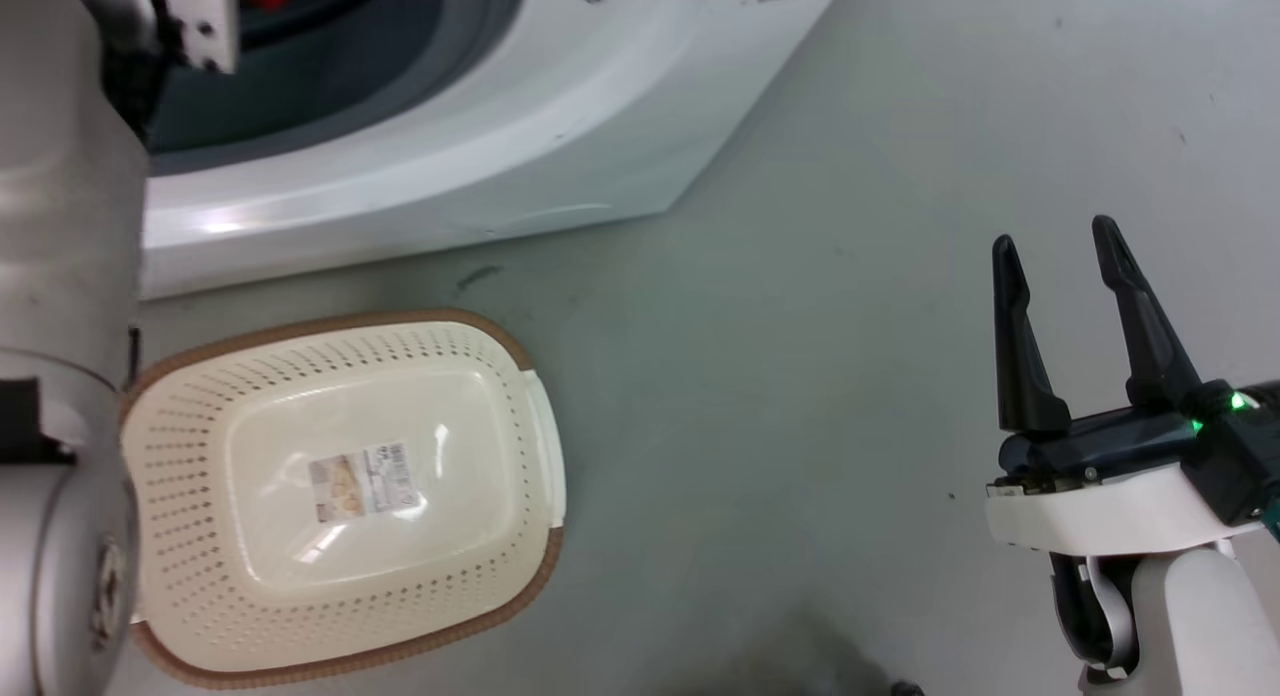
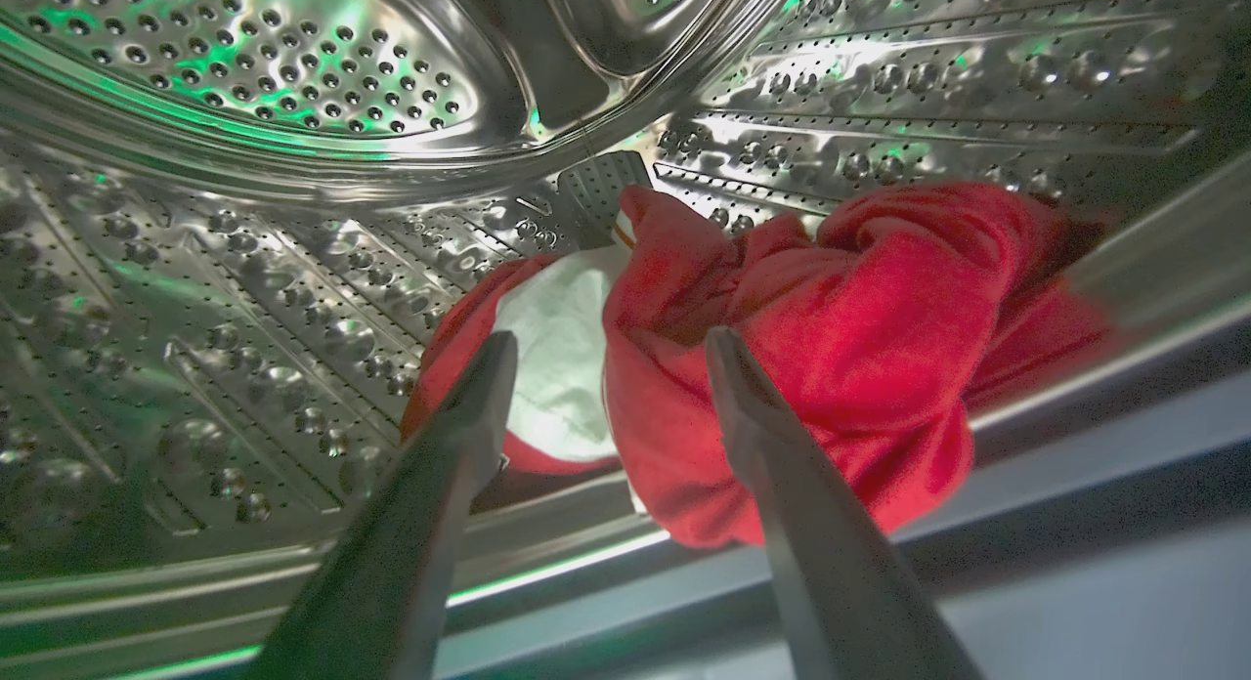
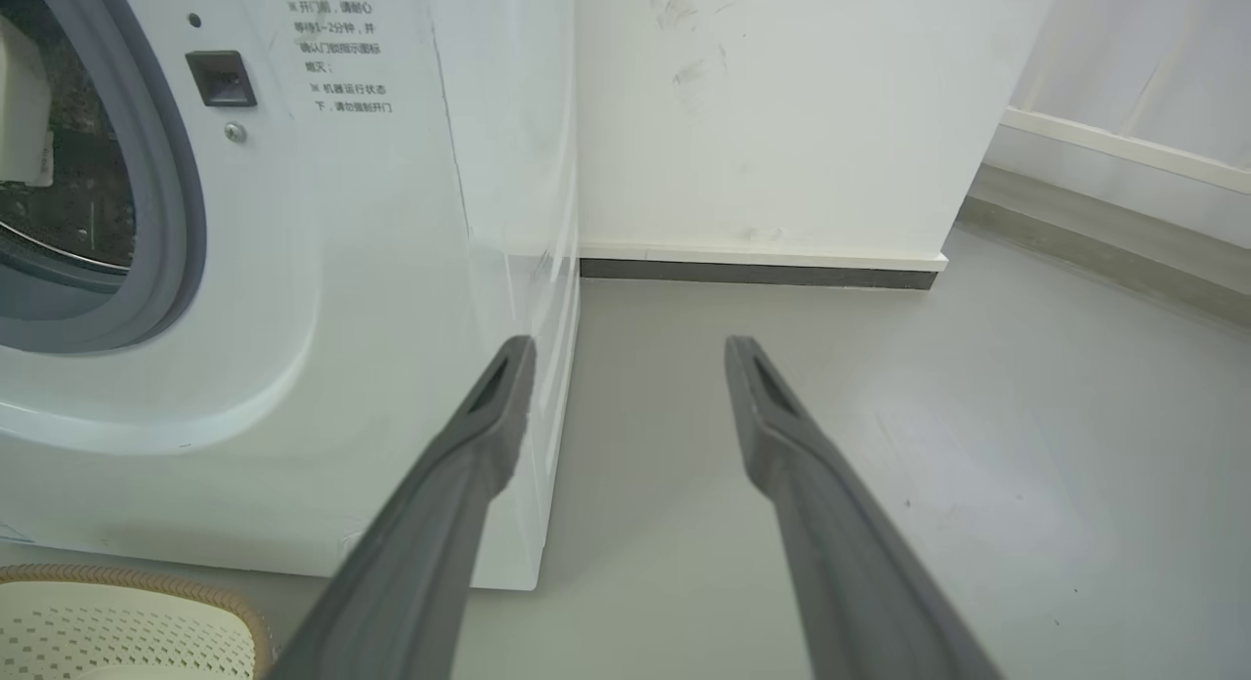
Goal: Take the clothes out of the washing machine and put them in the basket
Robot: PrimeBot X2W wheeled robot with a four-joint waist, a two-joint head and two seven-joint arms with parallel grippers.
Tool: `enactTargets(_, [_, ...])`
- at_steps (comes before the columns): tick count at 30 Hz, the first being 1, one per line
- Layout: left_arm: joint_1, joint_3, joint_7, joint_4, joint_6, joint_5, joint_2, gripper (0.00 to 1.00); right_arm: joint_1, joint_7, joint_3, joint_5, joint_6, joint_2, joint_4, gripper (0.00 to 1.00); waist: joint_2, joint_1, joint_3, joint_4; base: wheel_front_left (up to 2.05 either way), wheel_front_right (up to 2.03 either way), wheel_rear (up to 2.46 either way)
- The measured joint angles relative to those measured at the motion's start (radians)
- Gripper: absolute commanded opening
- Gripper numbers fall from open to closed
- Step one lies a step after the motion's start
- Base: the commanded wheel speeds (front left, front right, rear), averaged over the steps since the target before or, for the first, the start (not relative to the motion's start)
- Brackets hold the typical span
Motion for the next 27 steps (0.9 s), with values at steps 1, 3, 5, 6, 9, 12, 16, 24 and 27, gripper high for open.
enactTargets(1, [-0.022, 0.001, 0.015, 0.007, -0.001, -0.009, 0.001, 1.0, -0.005, 0.0, 0.002, 0.005, 0.0, 0.0, -0.002, 1.0, 0.0, 0.0, 0.014, -0.009, 0.0, 0.0, 0.0])
enactTargets(3, [-0.06, -0.019, 0.056, 0.016, -0.002, -0.012, 0.002, 1.0, -0.008, 0.0, 0.006, 0.014, 0.0, 0.0, -0.005, 1.0, 0.0, 0.0, 0.042, -0.024, 0.0, 0.0, 0.0])
enactTargets(5, [-0.077, -0.037, 0.093, 0.028, -0.002, -0.024, 0.0, 1.0, -0.011, 0.0, 0.012, 0.022, 0.0, 0.0, -0.005, 1.0, 0.0, 0.0, 0.068, -0.036, 0.0, 0.0, 0.0])
enactTargets(6, [-0.084, -0.048, 0.112, 0.032, -0.002, -0.032, -0.001, 1.0, -0.014, 0.0, 0.014, 0.023, 0.0, 0.0, -0.007, 1.0, 0.0, 0.0, 0.079, -0.042, 0.0, 0.0, 0.0])
enactTargets(9, [-0.099, -0.072, 0.151, 0.039, -0.002, -0.065, 0.002, 1.0, -0.018, 0.0, 0.022, 0.029, 0.0, 0.0, -0.007, 1.0, 0.0, 0.0, 0.101, -0.055, 0.0, 0.0, 0.0])
enactTargets(12, [-0.117, -0.094, 0.18, 0.041, -0.002, -0.096, 0.012, 1.0, -0.019, 0.0, 0.026, 0.03, 0.0, 0.0, -0.01, 1.0, 0.0, -0.0002, 0.117, -0.057, 0.0, 0.0, 0.0])
enactTargets(16, [-0.125, -0.119, 0.204, 0.041, -0.002, -0.138, 0.022, 1.0, -0.022, 0.0, 0.028, 0.03, 0.0, 0.0, -0.013, 1.0, 0.0, -0.0002, 0.128, -0.055, 0.0, 0.0, 0.0])
enactTargets(24, [-0.115, -0.173, 0.222, 0.032, -0.002, -0.207, 0.029, 0.0, -0.027, 0.0, 0.026, 0.03, 0.0, 0.0, -0.01, 1.0, 0.0, -0.0001, 0.124, -0.053, 0.0, 0.0, 0.0])
enactTargets(27, [-0.106, -0.191, 0.211, 0.024, -0.002, -0.231, 0.032, 0.0, -0.027, 0.0, 0.023, 0.027, 0.0, 0.0, -0.007, 1.0, 0.0, -0.0001, 0.115, -0.048, 0.0, 0.0, 0.0])
